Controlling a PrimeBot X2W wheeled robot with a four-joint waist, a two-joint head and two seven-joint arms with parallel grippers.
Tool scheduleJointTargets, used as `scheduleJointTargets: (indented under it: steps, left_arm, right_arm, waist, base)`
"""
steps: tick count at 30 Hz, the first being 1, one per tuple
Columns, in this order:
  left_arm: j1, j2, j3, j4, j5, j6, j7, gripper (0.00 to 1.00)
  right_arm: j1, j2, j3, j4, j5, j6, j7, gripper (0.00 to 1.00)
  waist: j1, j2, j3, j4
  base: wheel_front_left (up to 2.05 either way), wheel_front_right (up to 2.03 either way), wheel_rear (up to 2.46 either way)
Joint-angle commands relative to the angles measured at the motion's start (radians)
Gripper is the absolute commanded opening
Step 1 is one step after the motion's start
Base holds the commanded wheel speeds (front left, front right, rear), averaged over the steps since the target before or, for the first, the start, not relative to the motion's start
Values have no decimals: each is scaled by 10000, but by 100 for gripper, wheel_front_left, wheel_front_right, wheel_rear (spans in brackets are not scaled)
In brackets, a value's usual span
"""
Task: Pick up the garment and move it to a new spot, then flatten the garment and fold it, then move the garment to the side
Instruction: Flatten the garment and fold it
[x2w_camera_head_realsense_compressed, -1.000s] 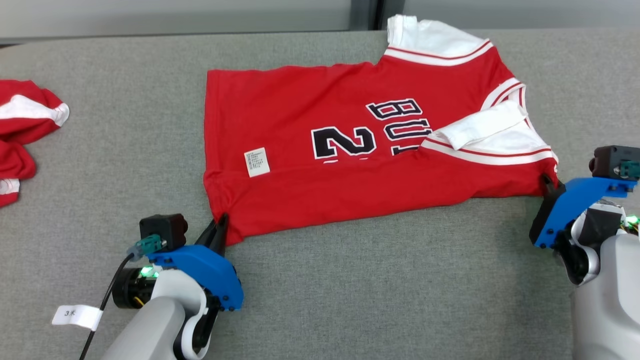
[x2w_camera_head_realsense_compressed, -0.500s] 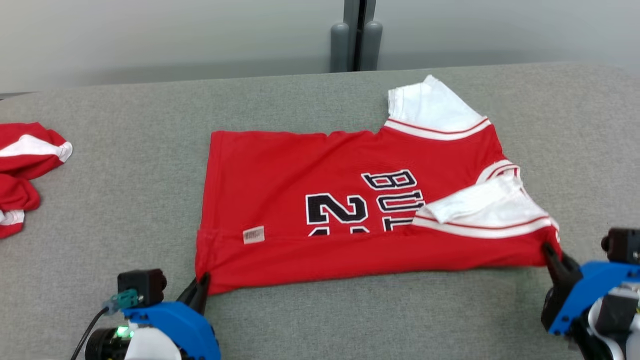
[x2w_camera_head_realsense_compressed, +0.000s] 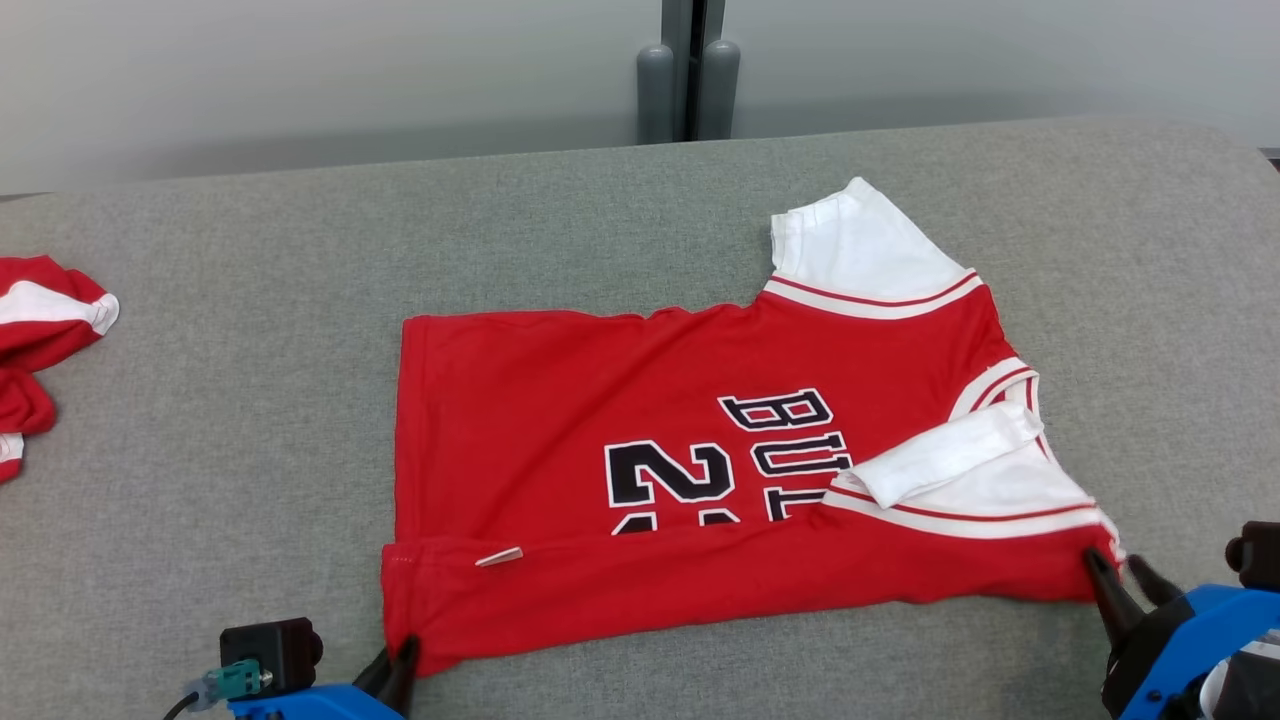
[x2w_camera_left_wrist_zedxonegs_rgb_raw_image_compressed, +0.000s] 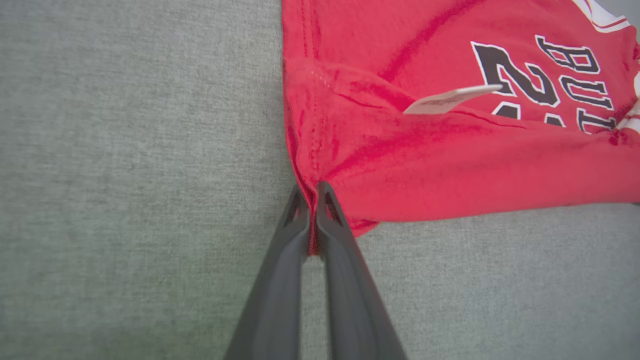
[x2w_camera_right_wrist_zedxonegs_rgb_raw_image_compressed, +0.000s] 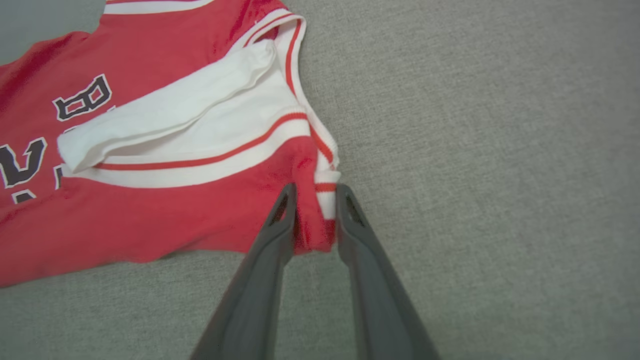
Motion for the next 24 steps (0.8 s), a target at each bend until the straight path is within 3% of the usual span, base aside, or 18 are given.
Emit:
scheduleJointTargets:
  steps: [1,6,13,24]
  left_arm:
    - [63,38,32,-44,-22,-15,-43,100]
    - [-378,48,129,-31,-85,-337,-180,100]
    - [-2327,635,332,293,13,-1048,648,100]
    - [-6057,1355,662,2310,-1223,-2764,3430,100]
  right_arm:
    - [-129,-32,-86,7,-90,2,-72,100]
    - [-703,-25,-61,-396,-521,4,117,100]
    - [-2575,-106,526,-1000,-1451,4,1021,100]
    - [-6357,-839,2554,979,-992,4,1540,100]
  waist:
    - [0,0,-1,17]
    - [0,0,36,96]
    - [0,0,397,61]
    - [0,0,1702,-683]
  base:
    - [0,0,0]
    - [0,0,0]
    - [0,0,0]
    - [0,0,0]
